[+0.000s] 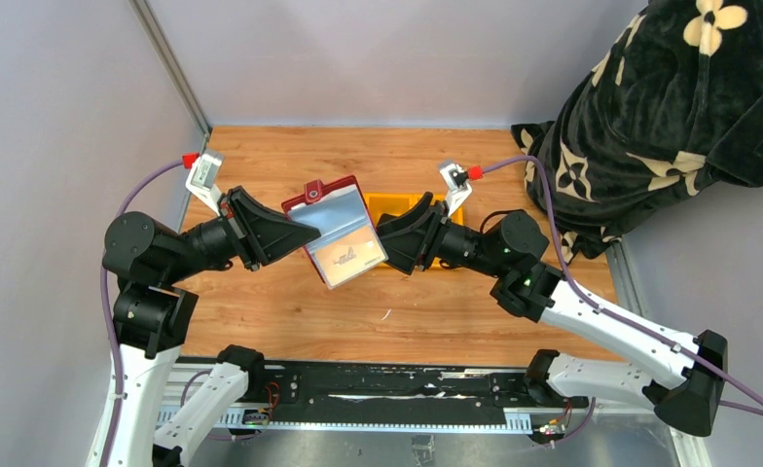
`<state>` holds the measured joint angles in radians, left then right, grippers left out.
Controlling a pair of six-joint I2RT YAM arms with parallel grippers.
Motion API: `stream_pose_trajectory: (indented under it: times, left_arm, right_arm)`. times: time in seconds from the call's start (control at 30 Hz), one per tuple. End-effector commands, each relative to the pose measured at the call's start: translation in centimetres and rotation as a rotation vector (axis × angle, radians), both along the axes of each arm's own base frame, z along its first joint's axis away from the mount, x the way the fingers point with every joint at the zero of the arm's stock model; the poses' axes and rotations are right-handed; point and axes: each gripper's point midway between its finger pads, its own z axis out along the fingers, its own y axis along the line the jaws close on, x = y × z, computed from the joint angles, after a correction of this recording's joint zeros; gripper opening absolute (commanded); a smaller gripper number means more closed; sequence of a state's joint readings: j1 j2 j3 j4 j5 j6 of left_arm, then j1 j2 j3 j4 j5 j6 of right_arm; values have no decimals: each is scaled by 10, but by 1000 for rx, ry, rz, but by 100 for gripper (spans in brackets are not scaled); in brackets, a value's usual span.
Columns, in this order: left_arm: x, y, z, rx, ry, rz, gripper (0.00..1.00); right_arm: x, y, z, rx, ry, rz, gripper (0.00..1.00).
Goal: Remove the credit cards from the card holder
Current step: Remove the credit card from the card holder.
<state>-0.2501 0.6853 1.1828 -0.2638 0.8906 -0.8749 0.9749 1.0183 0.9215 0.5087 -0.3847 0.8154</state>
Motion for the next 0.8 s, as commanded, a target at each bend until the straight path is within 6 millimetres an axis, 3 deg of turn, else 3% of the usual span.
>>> stream_pose_trajectory:
  times: [0.0, 0.33, 0.37, 0.43, 0.5, 0.57, 0.67, 0.7, 0.77]
  left_arm:
    - [-5, 0, 6, -2, -27, -17, 0]
    - [-8, -1, 4, 2, -23, -32, 0]
    - [-8, -1, 3, 4, -21, -33, 0]
    - [-7, 0, 1, 11, -27, -26, 0]
    - [-4, 2, -2, 29, -43, 0, 13]
    - [-4, 3, -6, 61, -75, 9, 47]
    - [1, 7, -17, 155, -148, 40, 84]
    - [1, 10, -15, 184, -187, 64, 96]
    - [2, 16, -15, 248, -277, 96, 100]
  right_arm:
    - [-15, -6, 26, 74, -67, 43, 57]
    - [-15, 17, 38, 52, -107, 92, 57]
    - [-15, 18, 39, 55, -103, 97, 54]
    - [-17, 20, 40, 54, -92, 116, 36]
    - [-17, 22, 38, 34, -74, 126, 14]
    - [-14, 22, 35, 0, -47, 105, 1]
    - [-9, 19, 30, -70, -9, 69, 0]
    - [-4, 19, 19, -133, 28, 47, 0]
    - [7, 19, 10, -223, 73, -11, 0]
